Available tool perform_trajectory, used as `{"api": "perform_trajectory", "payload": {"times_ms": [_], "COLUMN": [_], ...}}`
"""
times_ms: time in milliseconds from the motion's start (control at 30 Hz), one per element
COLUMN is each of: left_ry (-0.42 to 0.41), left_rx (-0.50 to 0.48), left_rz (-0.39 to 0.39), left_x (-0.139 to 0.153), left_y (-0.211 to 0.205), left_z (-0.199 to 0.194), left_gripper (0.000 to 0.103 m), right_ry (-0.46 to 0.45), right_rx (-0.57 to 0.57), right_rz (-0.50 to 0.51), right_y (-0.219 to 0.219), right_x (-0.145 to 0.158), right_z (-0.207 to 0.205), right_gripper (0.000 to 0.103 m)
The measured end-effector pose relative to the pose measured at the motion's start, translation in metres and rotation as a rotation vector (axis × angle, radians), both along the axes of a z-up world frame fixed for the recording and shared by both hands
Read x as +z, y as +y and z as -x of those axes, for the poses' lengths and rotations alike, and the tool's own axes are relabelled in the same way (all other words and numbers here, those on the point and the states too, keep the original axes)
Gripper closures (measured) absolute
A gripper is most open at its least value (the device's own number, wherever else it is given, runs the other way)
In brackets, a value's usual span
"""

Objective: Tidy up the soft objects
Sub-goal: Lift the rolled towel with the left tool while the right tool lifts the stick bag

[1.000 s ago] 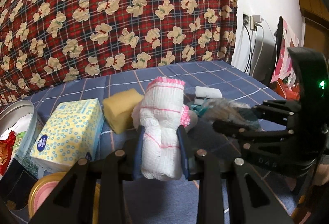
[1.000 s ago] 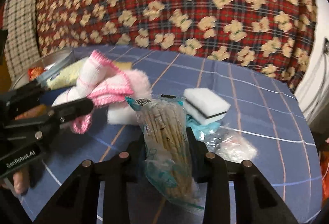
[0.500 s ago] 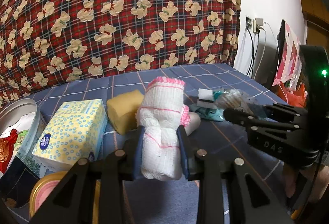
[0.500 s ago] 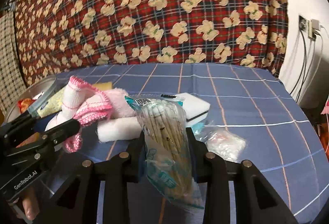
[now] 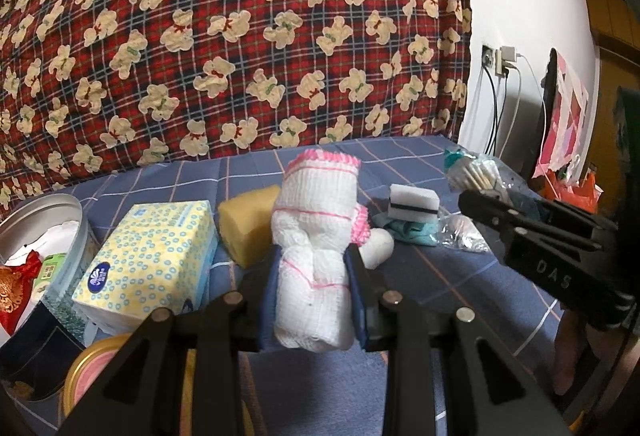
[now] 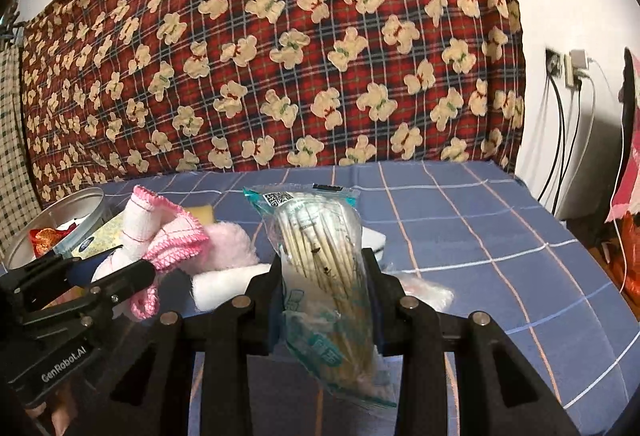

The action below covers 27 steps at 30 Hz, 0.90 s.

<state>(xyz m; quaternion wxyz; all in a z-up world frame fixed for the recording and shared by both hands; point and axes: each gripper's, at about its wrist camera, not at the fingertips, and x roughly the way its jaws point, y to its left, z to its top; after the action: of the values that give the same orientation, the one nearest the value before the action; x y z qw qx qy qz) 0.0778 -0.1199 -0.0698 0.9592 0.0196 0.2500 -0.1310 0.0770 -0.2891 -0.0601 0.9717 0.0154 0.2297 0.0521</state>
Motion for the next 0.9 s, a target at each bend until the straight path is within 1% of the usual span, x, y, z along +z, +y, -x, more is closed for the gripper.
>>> {"api": "perform_trajectory", "payload": {"times_ms": [333,600,767,900], "left_ry": [-0.058,-0.097,-0.121,-0.145], "left_rx": [0.02,0.024,0.026,0.026], "left_rz": [0.006,0.01,0.019,0.023], "left_x": [0.005,0.008,0.01,0.011], "left_y": [0.003,0.004,0.006,0.007], "left_z": [0.01,0.015,0.02,0.024], "left_gripper": [0.074,0.074,0.074,0.074], "right_ry": [-0.059,-0.121,-0.155,-0.171], "right_rx": [-0.01,-0.024,-0.03,-0.025], "right_rz": [-0.028,0.006,-0.005,0.013], "right_y": [0.005,0.01,0.012,0.018], "right_x": [0.004,0.009,0.011,0.012], "right_z": [0.008,0.02,0.026,0.028], "right_gripper": [0.066,0.066,0.066,0.066]}}
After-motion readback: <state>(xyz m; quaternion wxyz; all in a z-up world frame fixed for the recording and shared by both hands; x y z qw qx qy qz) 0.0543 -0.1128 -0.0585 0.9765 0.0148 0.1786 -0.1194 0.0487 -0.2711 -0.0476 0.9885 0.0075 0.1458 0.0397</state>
